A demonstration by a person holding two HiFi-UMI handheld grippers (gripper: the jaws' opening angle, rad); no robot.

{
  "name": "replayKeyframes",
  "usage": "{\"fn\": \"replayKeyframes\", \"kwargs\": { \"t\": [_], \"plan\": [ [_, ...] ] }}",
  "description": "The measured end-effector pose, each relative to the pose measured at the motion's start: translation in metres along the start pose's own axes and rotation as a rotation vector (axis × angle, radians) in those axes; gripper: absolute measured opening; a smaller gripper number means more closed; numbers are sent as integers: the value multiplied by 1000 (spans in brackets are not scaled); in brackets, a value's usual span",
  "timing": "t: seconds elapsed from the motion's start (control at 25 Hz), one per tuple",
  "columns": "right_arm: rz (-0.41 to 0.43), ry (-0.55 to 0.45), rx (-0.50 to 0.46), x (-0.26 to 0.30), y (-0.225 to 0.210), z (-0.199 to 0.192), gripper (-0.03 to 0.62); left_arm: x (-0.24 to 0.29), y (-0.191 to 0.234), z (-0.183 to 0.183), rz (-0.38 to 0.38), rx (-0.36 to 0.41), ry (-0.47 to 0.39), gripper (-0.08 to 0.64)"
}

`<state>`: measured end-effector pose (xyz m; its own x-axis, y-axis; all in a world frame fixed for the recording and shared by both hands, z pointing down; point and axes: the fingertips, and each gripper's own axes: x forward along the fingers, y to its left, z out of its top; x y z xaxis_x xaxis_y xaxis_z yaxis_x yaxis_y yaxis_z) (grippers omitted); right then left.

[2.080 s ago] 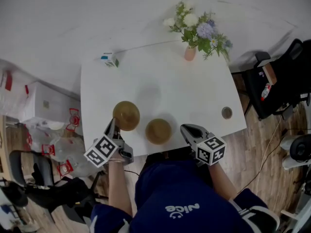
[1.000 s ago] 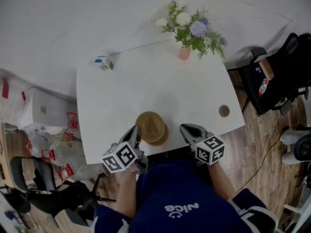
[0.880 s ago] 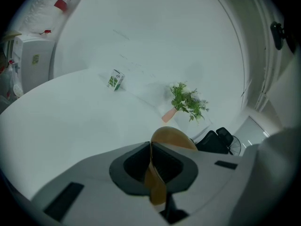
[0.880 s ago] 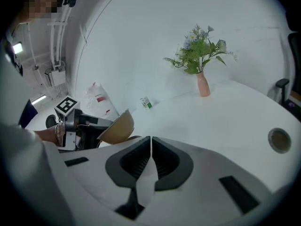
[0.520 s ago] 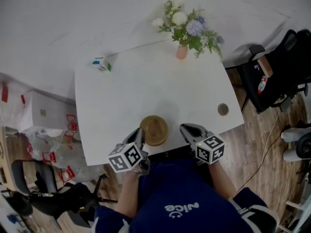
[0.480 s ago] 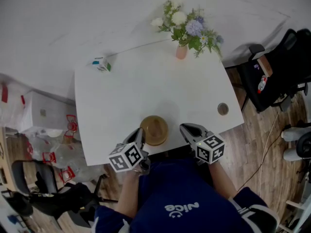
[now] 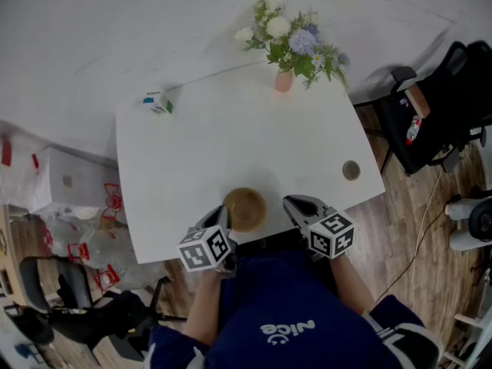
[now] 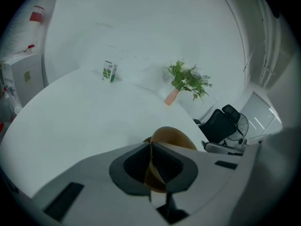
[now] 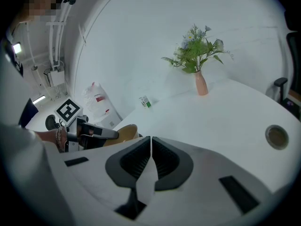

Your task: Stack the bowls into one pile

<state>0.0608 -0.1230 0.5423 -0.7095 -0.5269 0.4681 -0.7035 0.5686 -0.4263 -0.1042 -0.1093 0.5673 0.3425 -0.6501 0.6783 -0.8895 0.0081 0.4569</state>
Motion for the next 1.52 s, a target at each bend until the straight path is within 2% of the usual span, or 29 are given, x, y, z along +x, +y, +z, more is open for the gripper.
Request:
{"fn": "replayKeyframes", "kwargs": {
  "t": [0.4,0.96,1.2,1.32,1.4,1.52],
  "plan": [
    [4,3,-3,1,1,0,32,4,12,-10,70,49,29,31],
    [4,19,0,1,2,-5,32,10,13,-13,91,138,7,32],
    [0,17,-2,1,2,-5,32,9,13,-12,76,134,-13,32],
    [-10,6,-2,1,0,-3,32,5,14,-8,64,126,-36,60],
    [-21,-17,-7,0,-2,1,32,2,12,-2,44,123,-62,94],
    [-46,-65,-42,-2,-3,12,32,-5,8,9,17,141,-125,104]
  ]
}}
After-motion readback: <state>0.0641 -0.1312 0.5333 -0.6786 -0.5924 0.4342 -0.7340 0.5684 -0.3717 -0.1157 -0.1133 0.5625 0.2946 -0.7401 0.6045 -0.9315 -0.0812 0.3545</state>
